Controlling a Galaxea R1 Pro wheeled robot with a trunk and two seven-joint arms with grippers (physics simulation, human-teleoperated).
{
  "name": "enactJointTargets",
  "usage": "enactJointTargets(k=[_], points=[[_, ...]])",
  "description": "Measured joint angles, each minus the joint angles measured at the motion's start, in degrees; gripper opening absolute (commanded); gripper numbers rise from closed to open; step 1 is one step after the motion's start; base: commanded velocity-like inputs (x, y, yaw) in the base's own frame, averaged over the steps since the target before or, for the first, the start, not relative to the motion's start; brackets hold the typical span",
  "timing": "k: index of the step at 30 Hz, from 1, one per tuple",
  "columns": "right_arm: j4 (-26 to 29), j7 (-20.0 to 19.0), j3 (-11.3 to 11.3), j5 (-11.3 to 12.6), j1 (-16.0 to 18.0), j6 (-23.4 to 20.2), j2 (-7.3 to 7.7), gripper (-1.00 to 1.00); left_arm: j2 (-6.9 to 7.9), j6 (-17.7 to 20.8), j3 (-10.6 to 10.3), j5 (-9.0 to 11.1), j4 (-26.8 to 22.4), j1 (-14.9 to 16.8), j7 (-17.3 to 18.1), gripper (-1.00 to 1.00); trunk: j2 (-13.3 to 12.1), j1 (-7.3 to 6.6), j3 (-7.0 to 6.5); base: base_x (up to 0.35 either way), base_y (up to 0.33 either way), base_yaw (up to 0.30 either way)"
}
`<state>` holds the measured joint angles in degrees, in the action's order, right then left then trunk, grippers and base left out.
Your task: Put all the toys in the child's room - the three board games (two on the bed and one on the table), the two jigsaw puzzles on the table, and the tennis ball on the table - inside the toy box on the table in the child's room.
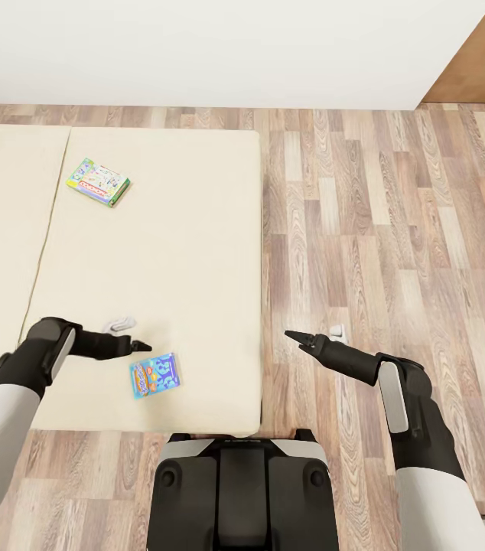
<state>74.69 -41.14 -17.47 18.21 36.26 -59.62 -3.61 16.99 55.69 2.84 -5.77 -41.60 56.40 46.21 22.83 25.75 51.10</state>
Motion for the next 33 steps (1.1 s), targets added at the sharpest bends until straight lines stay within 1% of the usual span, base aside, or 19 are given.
enactJointTargets(k=[4,9,27,31,33], points=[[0.0,0.0,0.0,0.0,0.0,0.0,-0.01,1.00,-0.06,0.2,-0.8,0.0,0.0,-0.5,0.0,1.00,0.0,0.00,0.00,0.000,0.000,0.000],[0.0,0.0,0.0,0.0,0.0,0.0,-0.01,1.00,-0.14,0.4,-1.2,0.0,0.1,-0.9,0.0,1.00,0.0,0.00,0.00,0.000,0.000,0.000],[0.0,0.0,0.1,0.0,0.0,0.0,-0.02,1.00,-0.18,1.4,-1.6,0.0,0.1,-1.8,0.0,1.00,0.0,0.00,0.00,0.000,0.000,0.000],[0.0,0.0,0.1,0.0,0.0,0.0,-0.02,1.00,-0.19,1.5,-2.1,0.0,0.1,-1.9,0.0,1.00,0.0,0.00,0.00,0.000,0.000,0.000],[0.0,0.0,0.1,0.0,0.0,0.0,-0.02,1.00,-0.18,1.6,-2.7,0.0,0.2,-2.0,0.0,1.00,0.0,0.00,0.00,0.000,0.000,0.000]])
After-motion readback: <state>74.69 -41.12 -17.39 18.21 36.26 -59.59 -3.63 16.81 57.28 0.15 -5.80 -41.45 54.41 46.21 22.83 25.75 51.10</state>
